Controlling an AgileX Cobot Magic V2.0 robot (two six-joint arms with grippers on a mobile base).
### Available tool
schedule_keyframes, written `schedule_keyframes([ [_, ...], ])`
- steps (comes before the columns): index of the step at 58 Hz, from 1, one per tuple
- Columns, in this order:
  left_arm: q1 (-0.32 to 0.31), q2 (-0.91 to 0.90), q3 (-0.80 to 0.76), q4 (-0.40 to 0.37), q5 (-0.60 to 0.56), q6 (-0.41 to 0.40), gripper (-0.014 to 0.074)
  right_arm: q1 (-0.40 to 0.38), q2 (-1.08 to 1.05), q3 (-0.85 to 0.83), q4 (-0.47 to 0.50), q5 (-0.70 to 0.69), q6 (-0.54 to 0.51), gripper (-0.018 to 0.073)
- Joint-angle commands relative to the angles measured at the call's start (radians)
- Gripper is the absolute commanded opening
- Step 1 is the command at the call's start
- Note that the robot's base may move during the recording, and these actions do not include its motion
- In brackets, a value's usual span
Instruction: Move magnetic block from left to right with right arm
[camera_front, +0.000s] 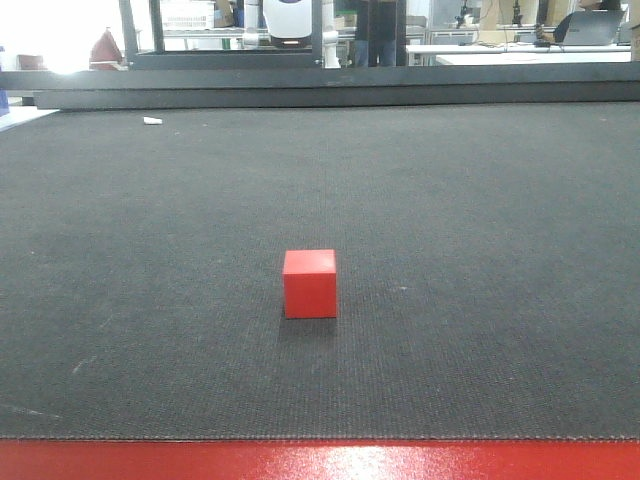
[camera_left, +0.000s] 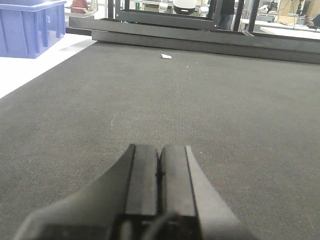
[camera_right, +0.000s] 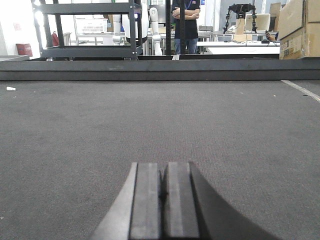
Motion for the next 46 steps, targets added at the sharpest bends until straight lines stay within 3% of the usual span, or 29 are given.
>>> schedule_keyframes([
  [1, -0.004, -0.011, 0.008, -0.005, -0.084, -0.002, -0.0117, -0.001, -0.020, 0.000, -0.003, -0.082, 0.000, 0.0056],
  [18, -0.004, -0.011, 0.008, -0.005, -0.084, -0.002, -0.0117, -0.001, -0.020, -0.008, 0.014, -0.018, 0.006, 0.0056],
  [34, -0.004, -0.011, 0.008, -0.005, -0.084, -0.002, -0.0117, -0.001, -0.014, -0.155, 0.036, 0.266, 0.006, 0.0056],
  [46, -0.004, -0.011, 0.008, -0.005, -0.084, -0.002, -0.0117, -0.001, 0.083, -0.255, 0.037, 0.374, 0.006, 0.0056],
])
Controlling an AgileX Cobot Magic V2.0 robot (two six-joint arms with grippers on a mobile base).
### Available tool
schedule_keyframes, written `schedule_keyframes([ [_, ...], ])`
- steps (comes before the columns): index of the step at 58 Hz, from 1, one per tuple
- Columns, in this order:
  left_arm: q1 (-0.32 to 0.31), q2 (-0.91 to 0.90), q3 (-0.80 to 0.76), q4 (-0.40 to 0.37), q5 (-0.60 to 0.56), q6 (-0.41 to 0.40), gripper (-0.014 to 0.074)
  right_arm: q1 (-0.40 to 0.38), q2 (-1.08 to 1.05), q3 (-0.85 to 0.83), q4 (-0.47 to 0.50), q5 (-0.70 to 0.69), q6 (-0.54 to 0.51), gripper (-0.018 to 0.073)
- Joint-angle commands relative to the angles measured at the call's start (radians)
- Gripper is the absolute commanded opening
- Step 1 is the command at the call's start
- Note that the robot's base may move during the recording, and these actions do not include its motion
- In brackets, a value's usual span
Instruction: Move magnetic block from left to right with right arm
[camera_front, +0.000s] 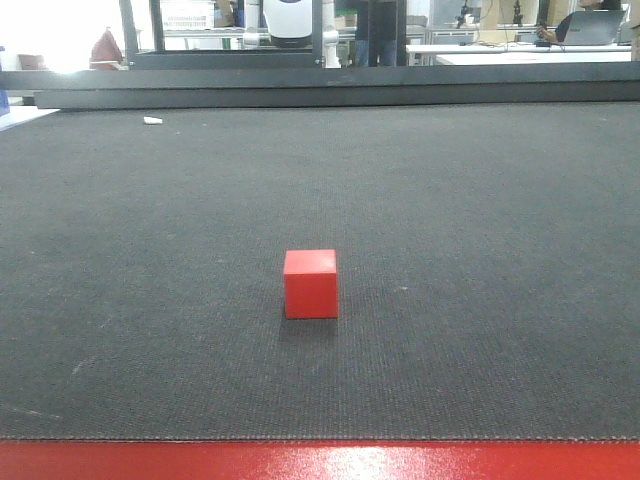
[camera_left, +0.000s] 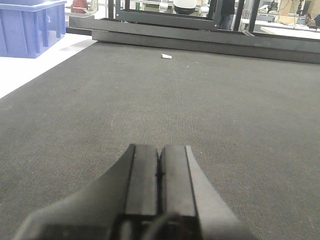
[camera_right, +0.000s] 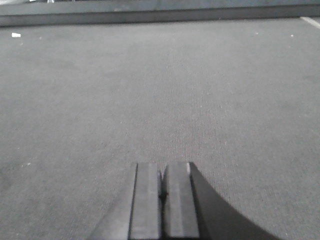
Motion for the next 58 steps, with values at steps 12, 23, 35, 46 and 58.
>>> schedule_keyframes([
  [12, -0.004, -0.011, 0.008, -0.005, -0.084, -0.002, -0.0117, -0.001, 0.235, -0.131, 0.009, -0.060, -0.003, 0.0056],
  [23, -0.004, -0.011, 0.008, -0.005, -0.084, -0.002, -0.0117, -0.001, 0.453, -0.210, 0.009, -0.036, -0.003, 0.0056],
  [35, -0.004, -0.011, 0.008, -0.005, -0.084, -0.002, -0.0117, 0.003, 0.674, -0.316, -0.026, 0.104, 0.062, 0.0058],
  [46, -0.004, -0.011, 0.008, -0.005, -0.084, -0.002, -0.0117, 0.067, 0.828, -0.458, -0.142, 0.274, 0.286, 0.0257],
  [58, -0.004, -0.011, 0.008, -0.005, -0.084, -0.002, -0.0117, 0.190, 1.002, -0.616, -0.186, 0.442, 0.462, 0.0631],
])
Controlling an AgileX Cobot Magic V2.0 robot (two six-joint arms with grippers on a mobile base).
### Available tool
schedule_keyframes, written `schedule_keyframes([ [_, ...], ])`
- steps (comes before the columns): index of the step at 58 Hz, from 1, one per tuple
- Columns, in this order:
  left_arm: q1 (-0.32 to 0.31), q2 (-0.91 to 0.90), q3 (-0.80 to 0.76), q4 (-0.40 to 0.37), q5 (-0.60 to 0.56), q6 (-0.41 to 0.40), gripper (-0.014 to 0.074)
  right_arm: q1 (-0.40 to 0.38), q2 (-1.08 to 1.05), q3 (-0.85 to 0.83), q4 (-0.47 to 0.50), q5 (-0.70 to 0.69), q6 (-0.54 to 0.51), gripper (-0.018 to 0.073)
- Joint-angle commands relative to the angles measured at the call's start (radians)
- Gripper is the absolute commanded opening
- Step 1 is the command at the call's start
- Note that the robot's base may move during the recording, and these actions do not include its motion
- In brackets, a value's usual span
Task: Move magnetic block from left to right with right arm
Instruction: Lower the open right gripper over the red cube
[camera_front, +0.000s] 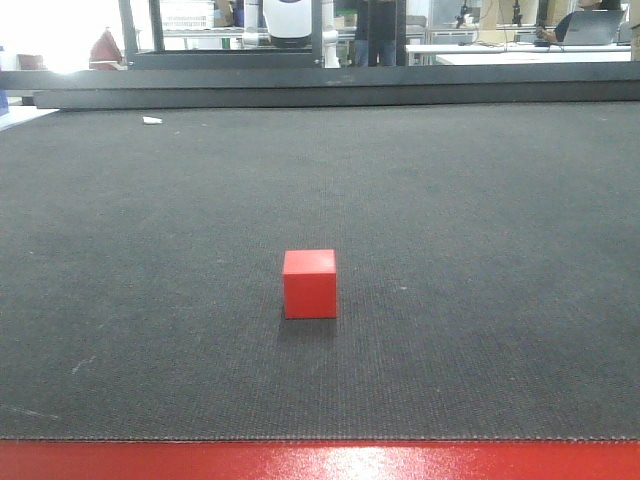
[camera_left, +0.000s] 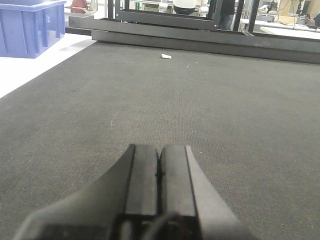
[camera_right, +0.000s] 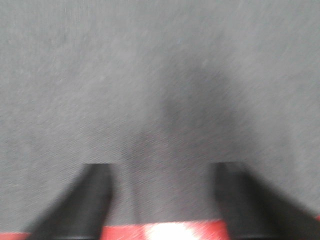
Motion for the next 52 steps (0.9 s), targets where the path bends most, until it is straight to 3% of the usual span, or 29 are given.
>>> schedule_keyframes([
  [1, -0.004, -0.011, 0.008, -0.005, -0.084, -0.002, -0.0117, 0.053, 0.065, -0.098, -0.029, 0.049, 0.064, 0.0628],
  [13, -0.004, -0.011, 0.008, -0.005, -0.084, -0.002, -0.0117, 0.199, 0.264, -0.261, -0.027, 0.222, 0.117, 0.0622],
  [22, -0.004, -0.011, 0.008, -0.005, -0.084, -0.002, -0.0117, 0.294, 0.400, -0.380, -0.026, 0.264, 0.177, 0.0622],
  [35, -0.004, -0.011, 0.008, -0.005, -0.084, -0.002, -0.0117, 0.413, 0.561, -0.558, -0.024, 0.323, 0.354, 0.0622],
  [52, -0.004, -0.011, 0.008, -0.005, -0.084, -0.002, -0.0117, 0.505, 0.765, -0.818, -0.024, 0.407, 0.356, 0.0622],
])
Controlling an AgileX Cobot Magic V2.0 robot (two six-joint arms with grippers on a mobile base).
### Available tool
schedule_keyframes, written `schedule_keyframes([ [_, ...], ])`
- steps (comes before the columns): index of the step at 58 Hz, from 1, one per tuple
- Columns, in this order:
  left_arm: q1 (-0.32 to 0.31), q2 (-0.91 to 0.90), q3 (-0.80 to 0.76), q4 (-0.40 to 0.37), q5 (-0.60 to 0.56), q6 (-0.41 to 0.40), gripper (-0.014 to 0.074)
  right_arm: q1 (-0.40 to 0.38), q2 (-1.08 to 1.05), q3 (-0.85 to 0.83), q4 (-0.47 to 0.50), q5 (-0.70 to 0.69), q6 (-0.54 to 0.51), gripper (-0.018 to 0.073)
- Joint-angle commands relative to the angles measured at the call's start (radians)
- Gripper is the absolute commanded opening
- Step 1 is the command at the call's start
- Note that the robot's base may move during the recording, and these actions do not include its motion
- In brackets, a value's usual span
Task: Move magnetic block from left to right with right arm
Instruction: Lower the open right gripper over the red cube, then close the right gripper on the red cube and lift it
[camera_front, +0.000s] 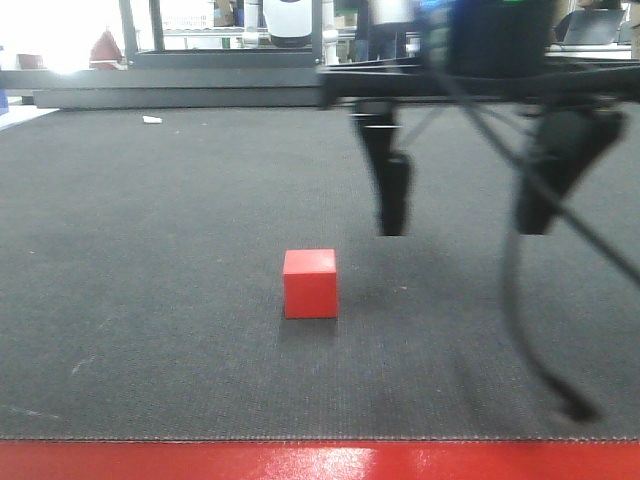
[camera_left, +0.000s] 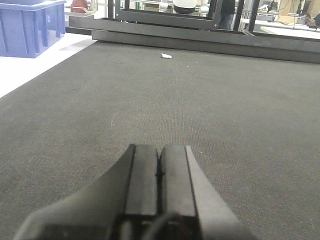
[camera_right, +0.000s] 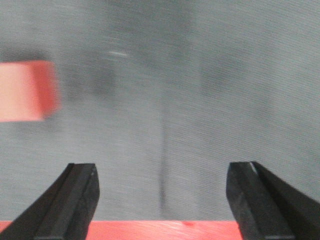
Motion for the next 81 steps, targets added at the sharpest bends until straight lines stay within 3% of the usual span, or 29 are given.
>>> schedule_keyframes([
  [1, -0.004, -0.011, 0.008, -0.005, -0.084, -0.002, -0.0117, 0.018, 0.027, -0.118, -0.015, 0.034, 0.004, 0.0622],
  [27, -0.004, -0.011, 0.008, -0.005, -0.084, -0.002, -0.0117, 0.041, 0.269, -0.400, 0.058, 0.123, -0.086, 0.0622],
  [81, -0.004, -0.011, 0.008, -0.005, -0.084, -0.002, -0.0117, 0.061, 0.293, -0.319, 0.085, 0.059, -0.063, 0.0622],
])
